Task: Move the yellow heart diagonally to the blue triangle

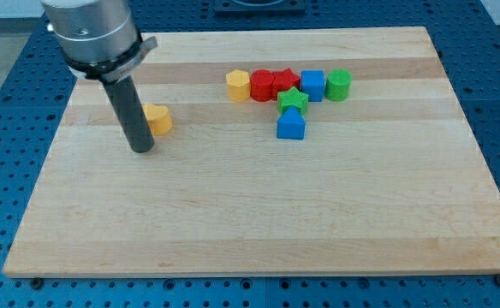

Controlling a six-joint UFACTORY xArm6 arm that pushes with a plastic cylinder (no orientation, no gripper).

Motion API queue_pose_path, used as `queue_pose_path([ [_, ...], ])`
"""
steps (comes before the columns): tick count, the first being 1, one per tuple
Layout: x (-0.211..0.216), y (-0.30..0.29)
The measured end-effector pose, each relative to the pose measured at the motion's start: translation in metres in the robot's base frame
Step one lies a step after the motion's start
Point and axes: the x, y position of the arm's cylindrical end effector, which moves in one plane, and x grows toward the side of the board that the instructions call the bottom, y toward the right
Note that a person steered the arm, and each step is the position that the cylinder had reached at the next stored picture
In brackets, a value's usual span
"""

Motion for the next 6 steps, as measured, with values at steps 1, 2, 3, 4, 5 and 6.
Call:
queue_pose_path([
  [1, 0.0, -0.021],
  [2, -0.022, -0.042],
  [3, -0.058, -0.042],
  [4, -0.066, -0.027],
  [5, -0.066, 0.005],
  [6, -0.055, 0.031],
])
